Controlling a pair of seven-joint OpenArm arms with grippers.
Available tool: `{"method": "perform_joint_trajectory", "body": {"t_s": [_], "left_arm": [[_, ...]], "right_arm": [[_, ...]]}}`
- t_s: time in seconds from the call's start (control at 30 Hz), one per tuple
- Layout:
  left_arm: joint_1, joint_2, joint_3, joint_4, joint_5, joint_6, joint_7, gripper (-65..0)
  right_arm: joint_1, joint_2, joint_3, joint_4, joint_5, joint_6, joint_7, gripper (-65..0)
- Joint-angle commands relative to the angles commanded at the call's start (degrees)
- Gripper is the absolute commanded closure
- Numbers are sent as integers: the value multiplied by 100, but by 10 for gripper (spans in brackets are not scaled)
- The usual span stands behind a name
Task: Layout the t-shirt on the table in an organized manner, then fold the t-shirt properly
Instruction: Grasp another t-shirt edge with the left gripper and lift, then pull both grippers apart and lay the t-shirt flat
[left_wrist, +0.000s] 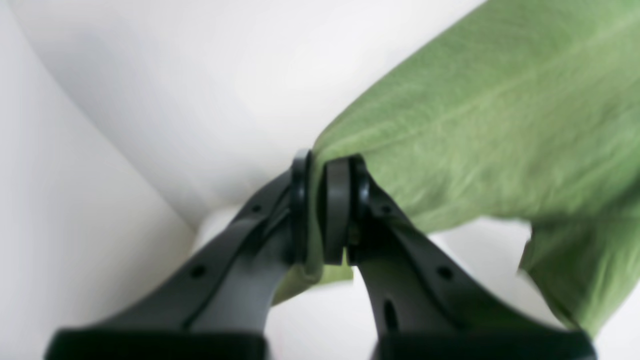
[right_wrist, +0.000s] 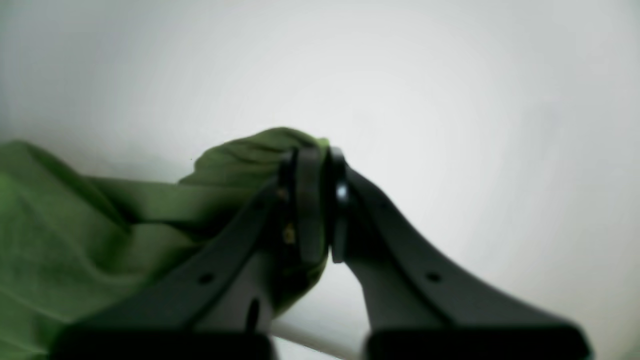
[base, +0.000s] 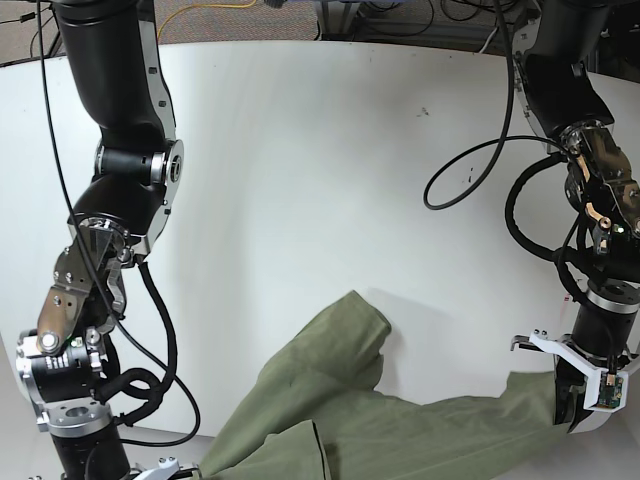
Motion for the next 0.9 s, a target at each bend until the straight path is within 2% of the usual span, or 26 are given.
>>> {"method": "perform_joint_trajectory", "body": {"t_s": [0.13, 0.3, 0.43, 0.5, 0.73, 0.9], "left_arm": [[536, 53, 0, 0, -9, -158, 0, 0], [1433, 343, -26, 0, -9, -237, 0, 0], [2330, 378, -35, 0, -9, -387, -18, 0], [2690, 378, -35, 0, -9, -457, -26, 0], [3886, 360, -211, 35, -9, -809, -26, 0], [4448, 352, -580, 35, 9, -1187, -26, 0]], "right_arm": [[-686, 53, 97, 281, 9, 0, -18, -2], [-1987, 35, 343, 554, 9, 18, 9, -2], [-3007, -176, 589, 703, 70, 246, 9, -2], [-3420, -281, 765, 712, 167, 308, 9, -2], [-4756, -563, 1231, 800, 457, 352, 9, -2], [-5521, -677, 1451, 800, 765, 343, 9, -2]]}}
